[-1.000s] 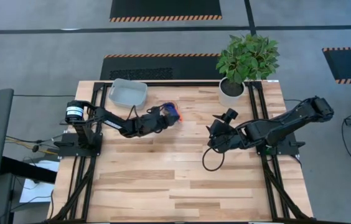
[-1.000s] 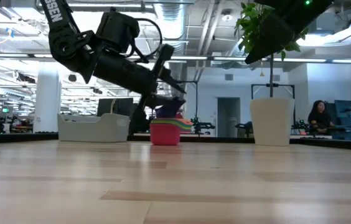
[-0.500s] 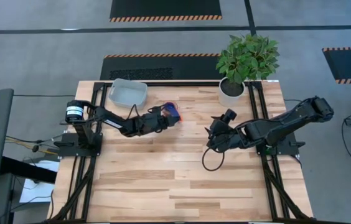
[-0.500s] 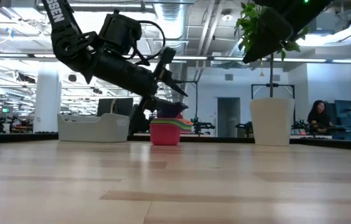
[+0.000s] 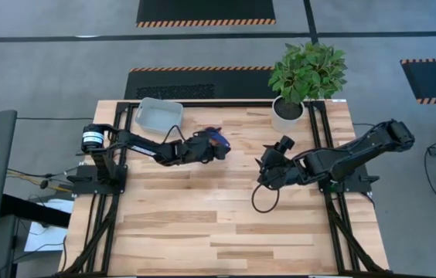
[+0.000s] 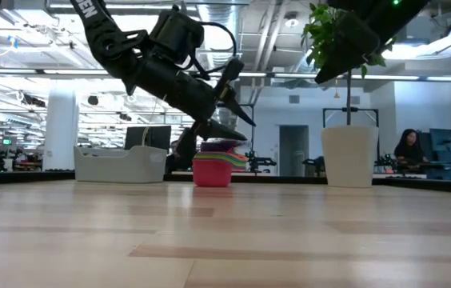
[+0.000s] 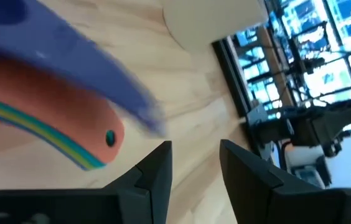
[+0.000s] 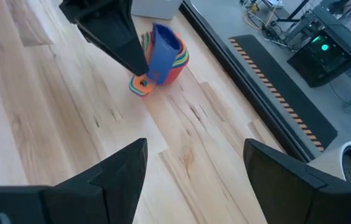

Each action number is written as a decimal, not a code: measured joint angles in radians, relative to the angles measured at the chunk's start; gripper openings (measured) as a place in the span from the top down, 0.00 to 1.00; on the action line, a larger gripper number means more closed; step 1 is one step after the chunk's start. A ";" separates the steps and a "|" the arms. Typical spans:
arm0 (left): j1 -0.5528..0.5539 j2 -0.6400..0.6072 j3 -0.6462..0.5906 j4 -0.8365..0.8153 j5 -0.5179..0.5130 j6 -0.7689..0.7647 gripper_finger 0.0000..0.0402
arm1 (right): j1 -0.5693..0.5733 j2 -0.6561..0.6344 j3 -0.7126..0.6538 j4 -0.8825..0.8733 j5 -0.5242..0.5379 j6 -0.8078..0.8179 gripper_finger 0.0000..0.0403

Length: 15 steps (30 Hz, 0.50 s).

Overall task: Nest measuring cups in basket
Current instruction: Stack the dark blue measuring cup on top of the orange measuring cup, then put the nested measuring cups into the gray bin

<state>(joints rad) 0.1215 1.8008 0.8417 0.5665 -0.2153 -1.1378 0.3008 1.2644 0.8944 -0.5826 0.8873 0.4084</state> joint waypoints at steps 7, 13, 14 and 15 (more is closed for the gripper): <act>-0.012 -0.019 0.000 -0.055 0.069 0.023 0.70 | -0.002 0.000 -0.033 0.008 -0.001 0.009 0.28; -0.061 -0.139 0.000 -0.198 -0.027 0.187 0.70 | -0.009 0.000 -0.047 0.013 -0.002 0.035 0.28; -0.073 -0.168 0.000 -0.224 -0.060 0.223 0.70 | -0.008 0.000 -0.047 0.021 -0.003 0.037 0.28; -0.087 -0.198 0.000 -0.254 -0.097 0.262 0.70 | -0.006 0.000 -0.047 0.034 -0.007 0.037 0.28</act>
<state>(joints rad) 0.0347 1.6029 0.8417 0.3120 -0.3119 -0.8762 0.2949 1.2644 0.8478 -0.5485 0.8804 0.4451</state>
